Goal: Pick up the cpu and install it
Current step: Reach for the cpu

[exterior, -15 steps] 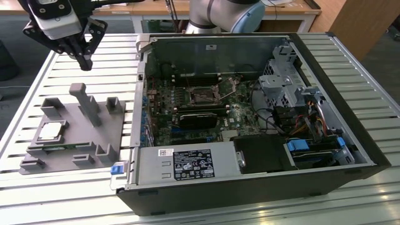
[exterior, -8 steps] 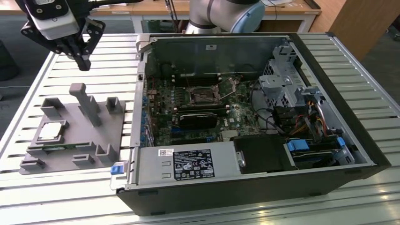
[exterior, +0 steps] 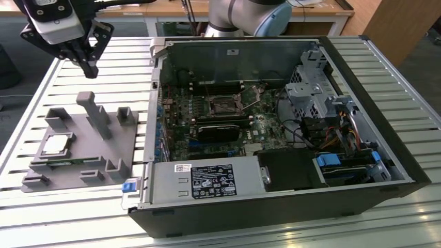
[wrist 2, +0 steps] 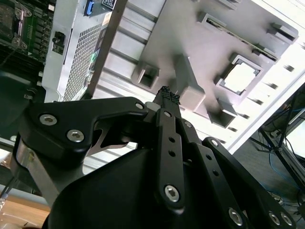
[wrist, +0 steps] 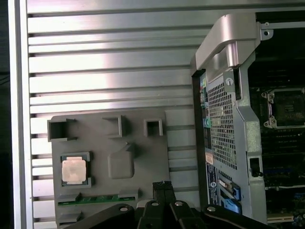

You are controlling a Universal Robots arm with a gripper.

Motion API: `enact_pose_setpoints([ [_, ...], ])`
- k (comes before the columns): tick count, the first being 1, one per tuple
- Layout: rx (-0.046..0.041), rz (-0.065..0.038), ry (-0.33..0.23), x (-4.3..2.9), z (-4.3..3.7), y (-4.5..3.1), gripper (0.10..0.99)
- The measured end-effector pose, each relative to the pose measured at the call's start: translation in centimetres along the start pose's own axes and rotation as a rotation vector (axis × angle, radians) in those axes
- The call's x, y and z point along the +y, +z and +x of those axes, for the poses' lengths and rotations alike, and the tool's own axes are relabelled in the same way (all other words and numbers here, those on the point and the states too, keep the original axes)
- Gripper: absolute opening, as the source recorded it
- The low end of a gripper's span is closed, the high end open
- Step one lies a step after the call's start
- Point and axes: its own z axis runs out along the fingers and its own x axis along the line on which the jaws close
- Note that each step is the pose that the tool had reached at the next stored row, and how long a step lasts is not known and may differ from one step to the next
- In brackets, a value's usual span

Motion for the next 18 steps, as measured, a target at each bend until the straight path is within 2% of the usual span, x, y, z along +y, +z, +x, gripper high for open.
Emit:
enact_pose_setpoints([
  [11,0.0,0.0,0.0,-0.05,0.69,0.03,0.106],
  [18,0.0,0.0,0.0,-0.14,1.82,0.03,0.106],
])
